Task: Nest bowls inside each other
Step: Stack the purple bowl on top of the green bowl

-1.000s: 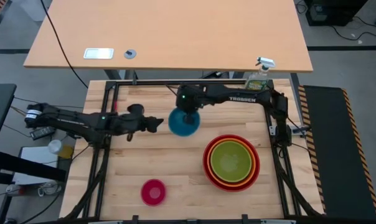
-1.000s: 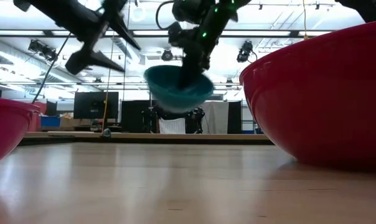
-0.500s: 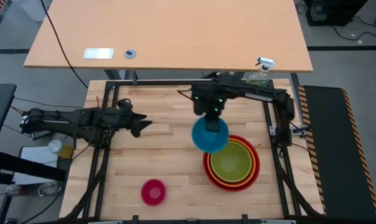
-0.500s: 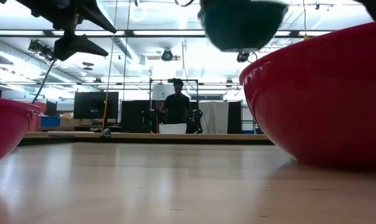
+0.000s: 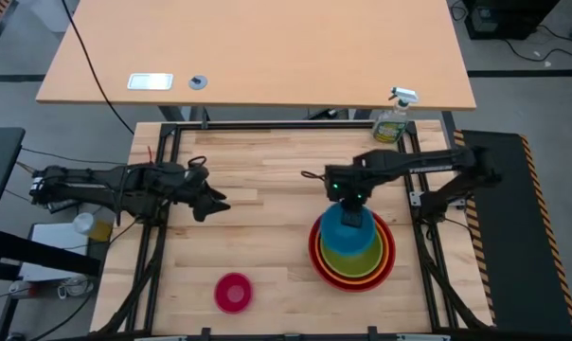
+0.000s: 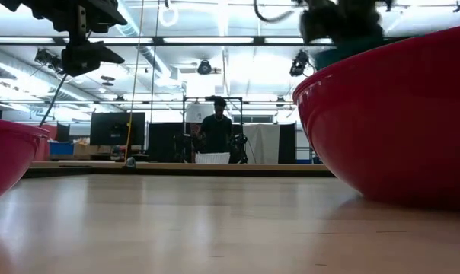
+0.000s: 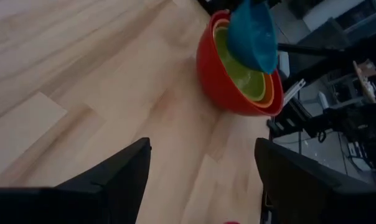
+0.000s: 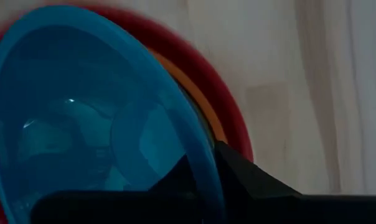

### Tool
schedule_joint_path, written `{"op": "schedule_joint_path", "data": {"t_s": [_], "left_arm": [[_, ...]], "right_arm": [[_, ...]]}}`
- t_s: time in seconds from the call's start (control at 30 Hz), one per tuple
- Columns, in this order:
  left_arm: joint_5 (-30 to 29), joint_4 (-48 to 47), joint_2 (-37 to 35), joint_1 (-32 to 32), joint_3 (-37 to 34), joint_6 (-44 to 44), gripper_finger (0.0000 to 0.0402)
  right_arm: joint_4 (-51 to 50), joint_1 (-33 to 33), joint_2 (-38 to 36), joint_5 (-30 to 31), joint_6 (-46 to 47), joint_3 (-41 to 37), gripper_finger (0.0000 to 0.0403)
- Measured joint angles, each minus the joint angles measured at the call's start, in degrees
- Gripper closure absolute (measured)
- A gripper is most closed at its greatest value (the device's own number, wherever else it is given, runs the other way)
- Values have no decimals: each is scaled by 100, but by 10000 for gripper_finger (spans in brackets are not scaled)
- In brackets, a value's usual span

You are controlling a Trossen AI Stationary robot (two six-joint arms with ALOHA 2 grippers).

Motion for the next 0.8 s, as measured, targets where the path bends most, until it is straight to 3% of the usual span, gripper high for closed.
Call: {"op": "schedule_joint_path", "data": {"t_s": [0.17,0.3,0.63,0.8], "left_arm": [[19,1,342,-348,0,-437,111],[114,-30,777,-947,92,-884,111],[-124,-372,1707,-1880,263,-1965,111],[-341,-350,2079,-2136,601,-2192,111]], "right_arm": [[211,30,-193,-104,-44,-936,364],[125,30,-270,-302,-33,-1202,357],[241,21,-293,-56,-263,-1111,246],[192,18,-576,214,-91,-849,215]]}}
